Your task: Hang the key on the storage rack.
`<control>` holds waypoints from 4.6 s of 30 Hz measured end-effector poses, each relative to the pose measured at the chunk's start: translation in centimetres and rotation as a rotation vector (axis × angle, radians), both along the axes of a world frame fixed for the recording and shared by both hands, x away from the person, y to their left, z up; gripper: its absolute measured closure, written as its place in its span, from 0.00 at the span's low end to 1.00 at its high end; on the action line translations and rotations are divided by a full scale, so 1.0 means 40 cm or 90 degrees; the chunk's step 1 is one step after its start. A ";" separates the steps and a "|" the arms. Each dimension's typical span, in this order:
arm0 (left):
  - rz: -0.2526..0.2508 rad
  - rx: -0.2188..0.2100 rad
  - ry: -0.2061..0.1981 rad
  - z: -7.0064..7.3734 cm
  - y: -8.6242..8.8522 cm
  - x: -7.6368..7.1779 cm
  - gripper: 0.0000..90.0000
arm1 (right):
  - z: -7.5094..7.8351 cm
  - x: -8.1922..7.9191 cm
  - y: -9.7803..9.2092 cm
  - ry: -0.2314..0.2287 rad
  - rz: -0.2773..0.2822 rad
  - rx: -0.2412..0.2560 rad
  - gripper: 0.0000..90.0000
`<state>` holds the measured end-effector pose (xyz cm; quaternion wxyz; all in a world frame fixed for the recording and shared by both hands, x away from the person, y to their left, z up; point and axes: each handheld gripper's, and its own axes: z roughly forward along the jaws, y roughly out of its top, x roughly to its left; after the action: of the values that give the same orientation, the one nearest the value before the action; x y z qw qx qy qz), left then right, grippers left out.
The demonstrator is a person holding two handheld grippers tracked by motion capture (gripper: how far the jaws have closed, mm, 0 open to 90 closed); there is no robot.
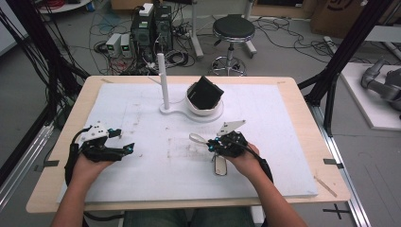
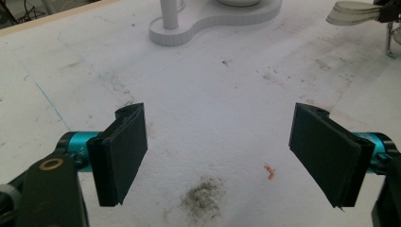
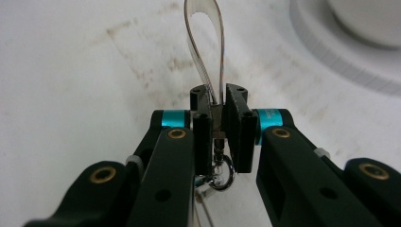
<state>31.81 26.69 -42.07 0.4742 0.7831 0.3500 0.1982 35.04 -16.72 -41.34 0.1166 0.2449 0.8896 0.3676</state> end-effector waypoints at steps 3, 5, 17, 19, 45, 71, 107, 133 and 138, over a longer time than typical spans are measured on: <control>0.001 0.000 0.001 -0.001 0.004 0.000 0.22 | 0.029 0.000 0.011 -0.027 0.001 0.016 0.92; 0.005 -0.004 0.005 -0.004 0.007 -0.001 0.22 | 0.047 0.001 0.017 -0.041 -0.005 0.028 0.92; 0.004 0.004 0.003 -0.002 0.019 -0.011 0.22 | 0.119 0.046 0.059 -0.079 -0.022 0.056 0.92; 0.002 0.008 0.001 -0.001 0.019 -0.012 0.22 | 0.130 0.056 0.062 -0.085 -0.027 0.061 0.92; -0.003 0.012 0.004 -0.003 0.012 -0.013 0.22 | 0.291 0.157 0.166 -0.181 -0.061 0.085 0.92; 0.003 0.000 0.011 -0.011 0.021 -0.013 0.22 | 0.324 0.230 0.297 -0.210 -0.043 0.038 0.92; 0.004 0.002 0.019 -0.017 0.026 -0.014 0.22 | 0.292 0.262 0.316 -0.217 -0.077 -0.020 0.53; 0.002 0.010 0.016 -0.012 0.018 -0.020 0.22 | 0.251 0.107 0.060 -0.202 -0.115 0.057 0.39; 0.009 0.013 0.015 -0.015 0.018 -0.019 0.22 | 0.218 0.087 0.000 -0.186 -0.140 0.074 0.37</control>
<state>31.03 27.41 -42.65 0.4609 0.7877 0.3589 0.1959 38.54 -16.70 -32.60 0.2693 0.2910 0.8085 0.4348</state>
